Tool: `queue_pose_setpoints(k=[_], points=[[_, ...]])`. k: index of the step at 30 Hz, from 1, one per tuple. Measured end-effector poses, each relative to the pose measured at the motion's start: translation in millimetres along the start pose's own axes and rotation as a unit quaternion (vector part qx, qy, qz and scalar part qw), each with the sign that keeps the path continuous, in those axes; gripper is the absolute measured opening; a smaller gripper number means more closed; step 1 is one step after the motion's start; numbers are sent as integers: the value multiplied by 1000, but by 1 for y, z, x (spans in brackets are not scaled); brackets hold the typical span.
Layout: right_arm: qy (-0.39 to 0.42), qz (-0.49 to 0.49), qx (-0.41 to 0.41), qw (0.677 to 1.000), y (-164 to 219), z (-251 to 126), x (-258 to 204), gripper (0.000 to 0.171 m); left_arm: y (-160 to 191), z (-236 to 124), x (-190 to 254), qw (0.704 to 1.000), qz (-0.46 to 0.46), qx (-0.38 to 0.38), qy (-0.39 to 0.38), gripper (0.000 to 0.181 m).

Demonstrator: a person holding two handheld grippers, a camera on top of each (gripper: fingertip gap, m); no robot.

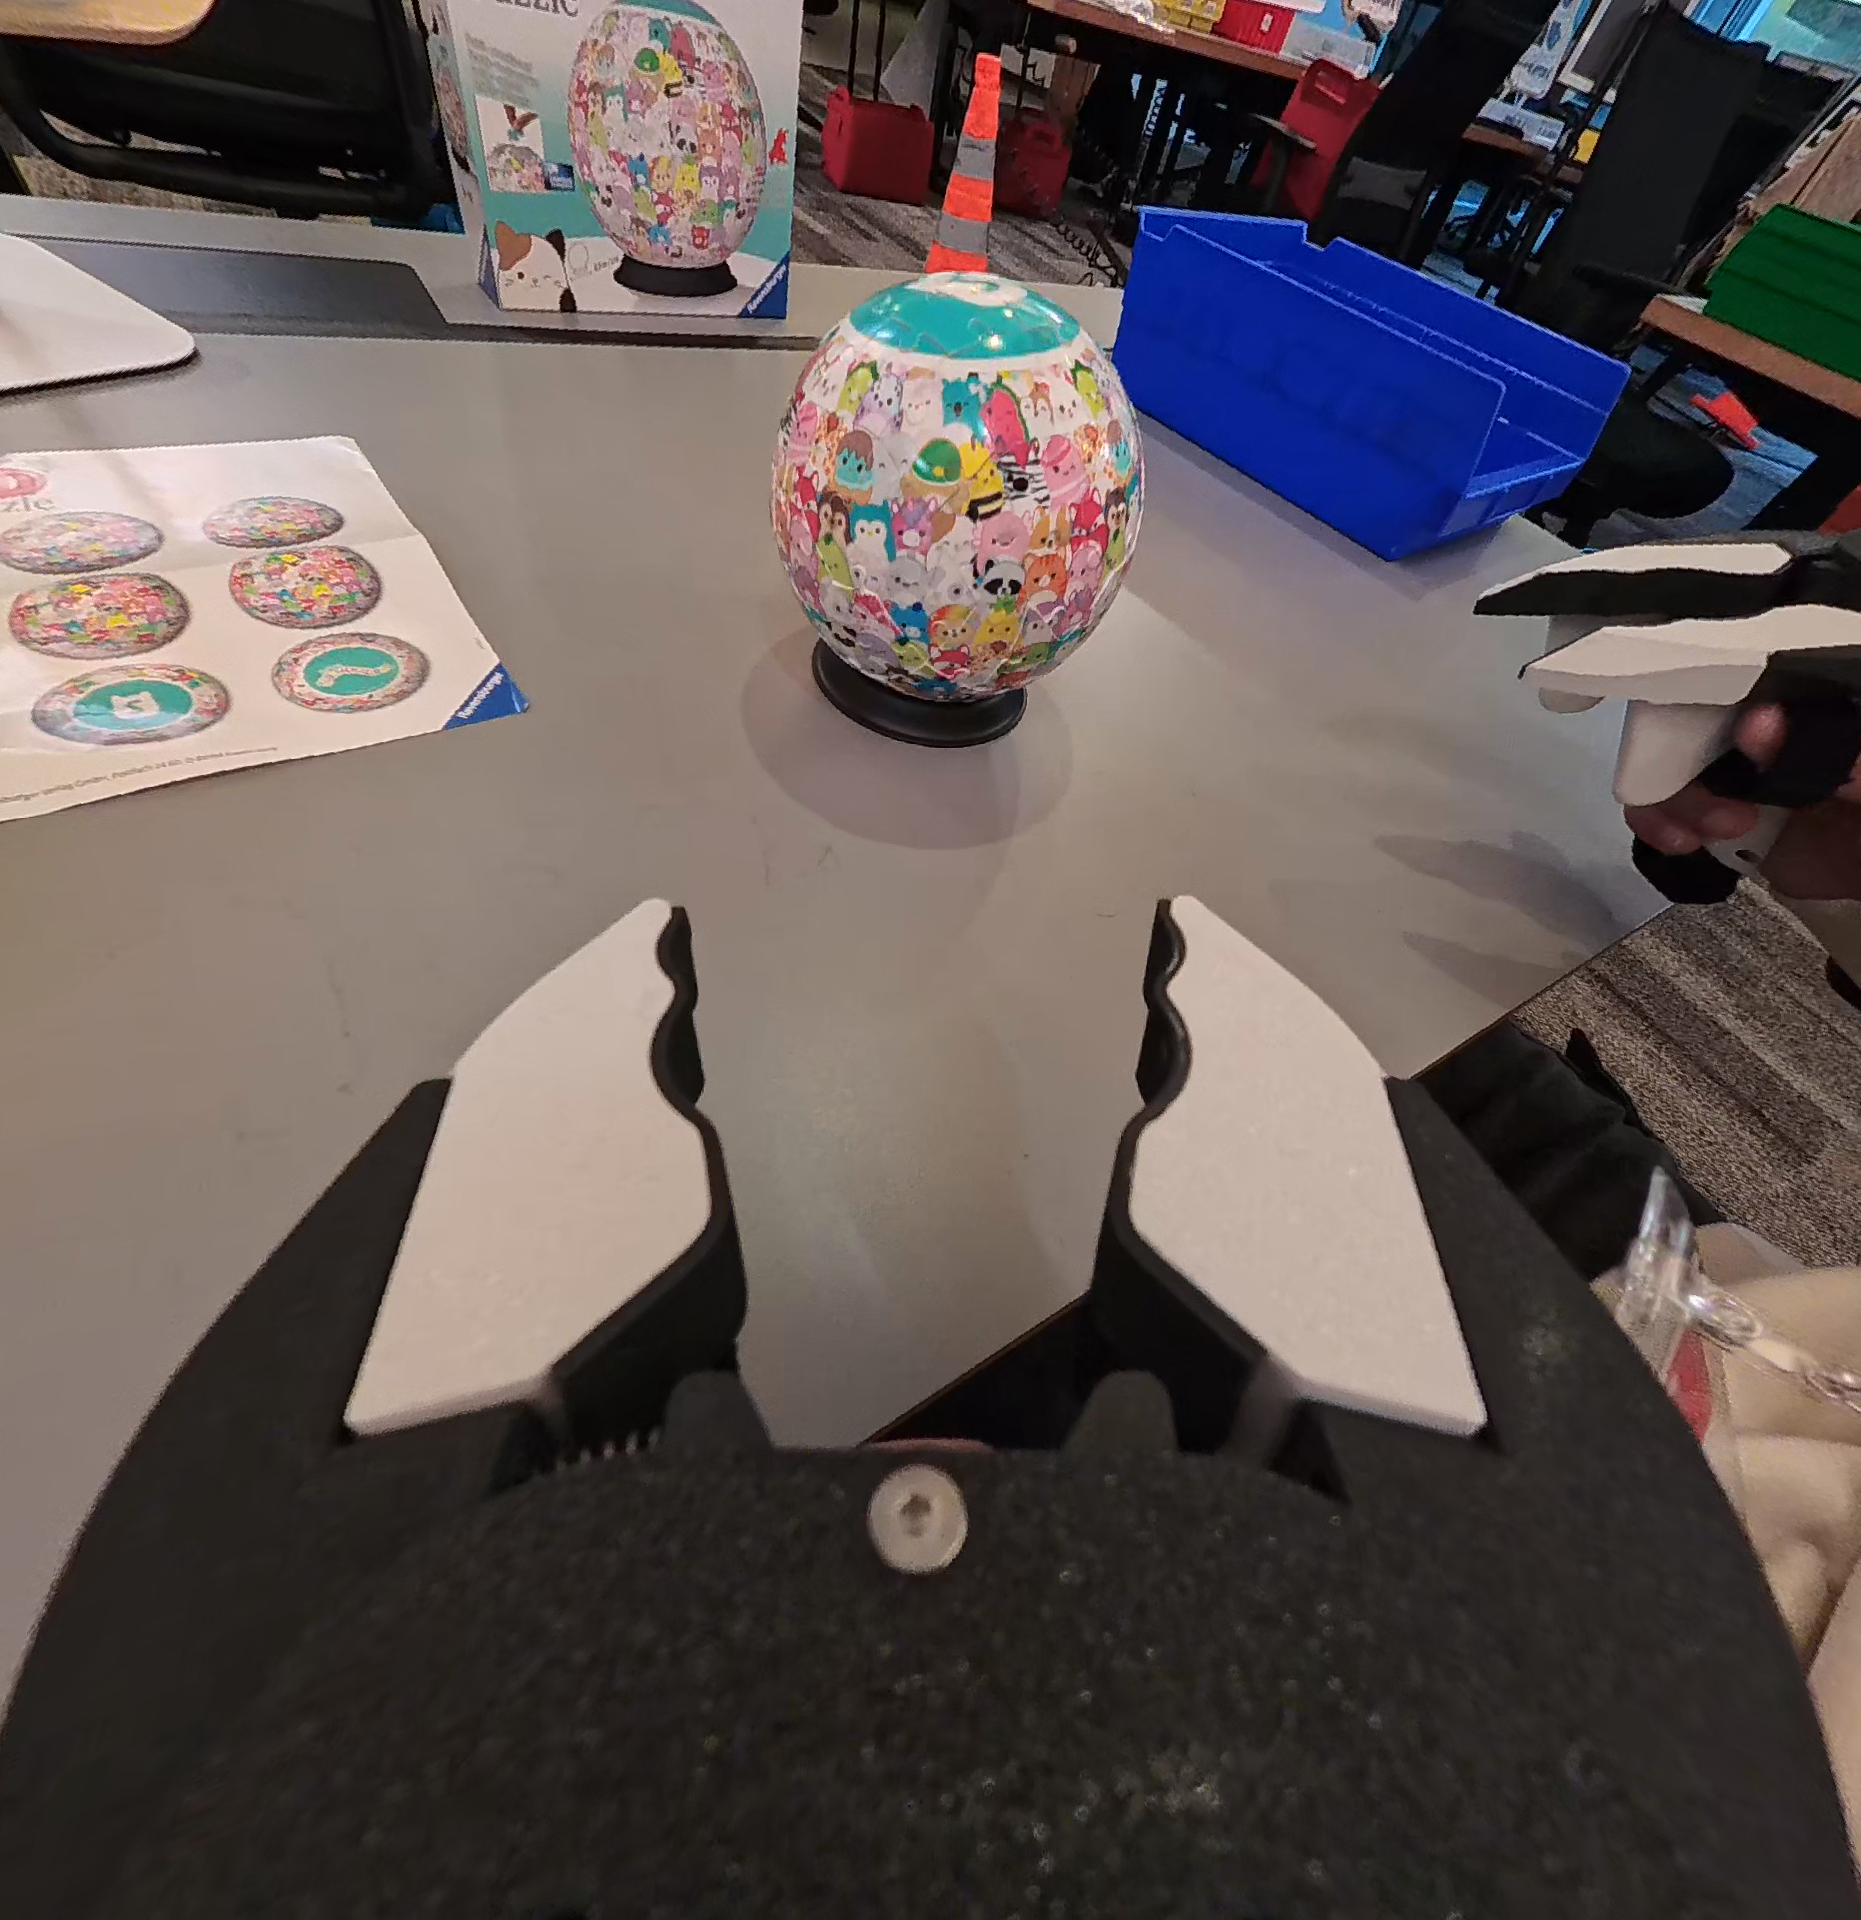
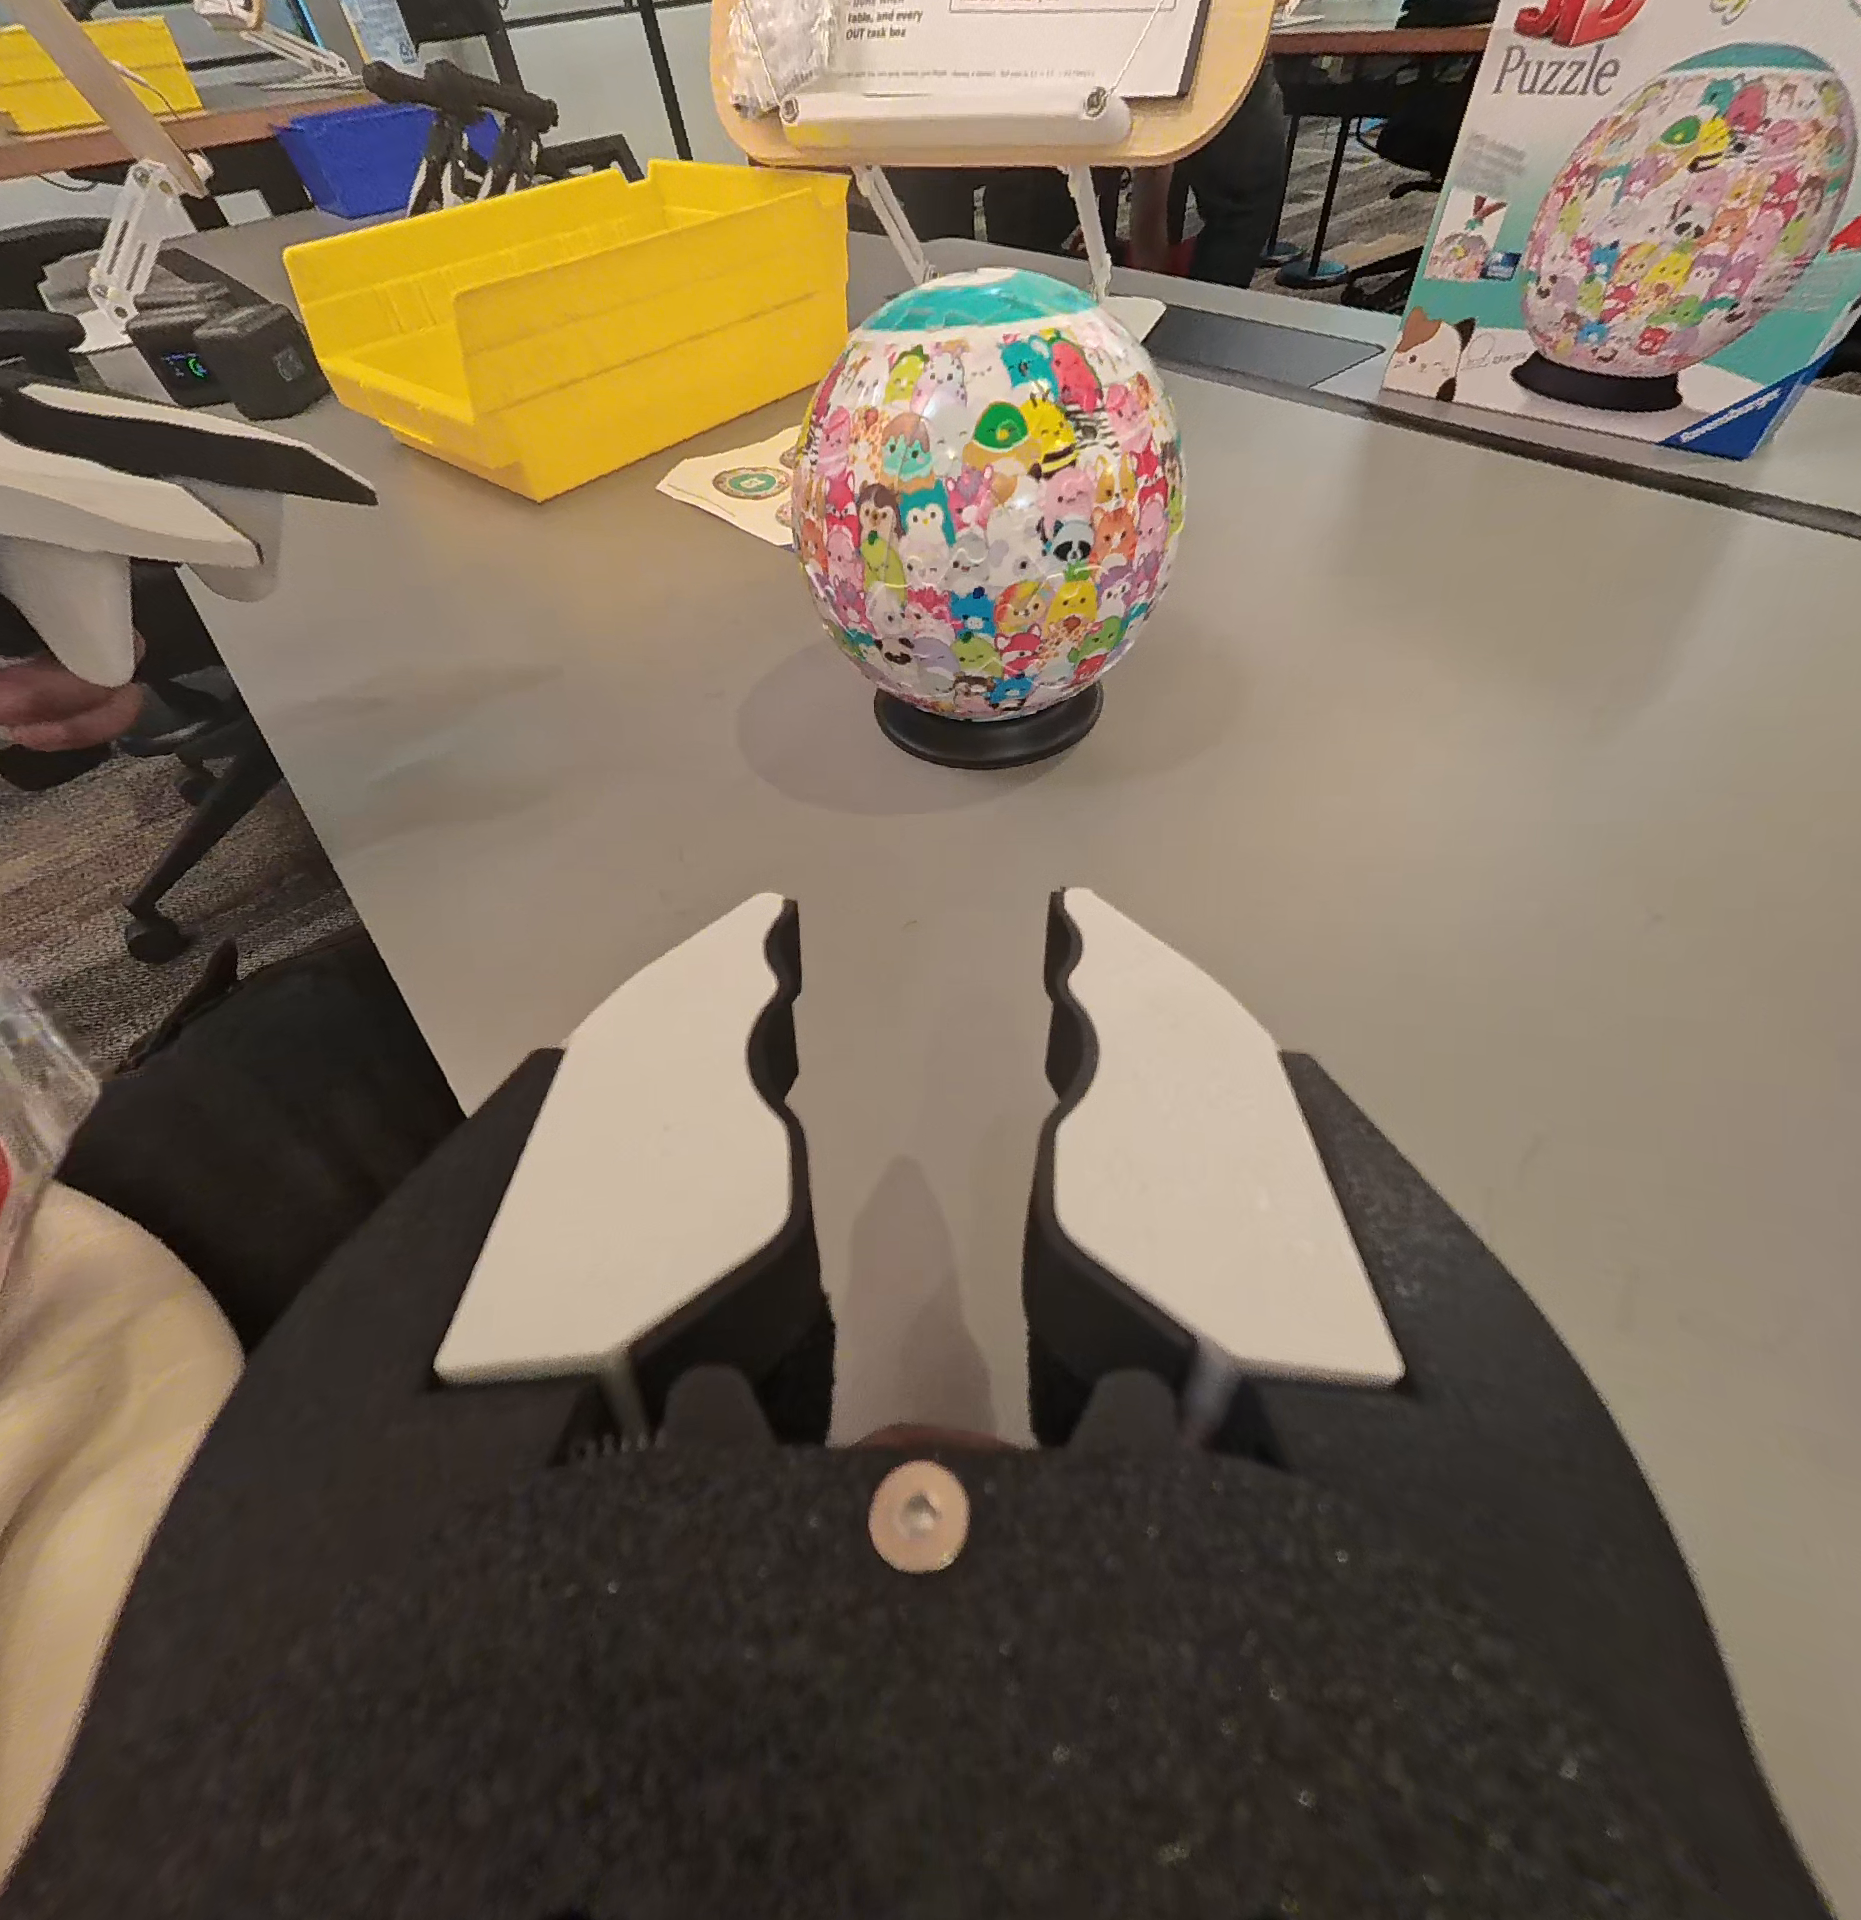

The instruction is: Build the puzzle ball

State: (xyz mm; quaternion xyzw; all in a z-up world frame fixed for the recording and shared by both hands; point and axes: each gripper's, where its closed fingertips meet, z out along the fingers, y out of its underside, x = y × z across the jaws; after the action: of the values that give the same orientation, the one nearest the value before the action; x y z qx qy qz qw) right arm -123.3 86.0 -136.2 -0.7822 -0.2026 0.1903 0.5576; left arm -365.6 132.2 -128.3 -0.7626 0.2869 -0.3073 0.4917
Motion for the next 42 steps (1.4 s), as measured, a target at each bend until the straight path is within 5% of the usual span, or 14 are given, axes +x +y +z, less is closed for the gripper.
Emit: queue_pose_setpoints(k=[17,23,31,36,42], points=[[1,0,-4,1000,1,1,0,45,3,4,3,1000,1,-6,8,85],[-32,-4,-2,999,-4,9,-6,46,-3,27,14,997,28,-29,73,100],[-135,-112,-16,984,-69,89,2,78,-54,107,5,956,246,-66,144,123],[-173,-102,-56,978,-79,142,27,111,-55,159,-2,944,231,-103,212,129],[-202,-94,-78,972,-65,168,22,111,-58,181,3,943,202,-92,250,116]])
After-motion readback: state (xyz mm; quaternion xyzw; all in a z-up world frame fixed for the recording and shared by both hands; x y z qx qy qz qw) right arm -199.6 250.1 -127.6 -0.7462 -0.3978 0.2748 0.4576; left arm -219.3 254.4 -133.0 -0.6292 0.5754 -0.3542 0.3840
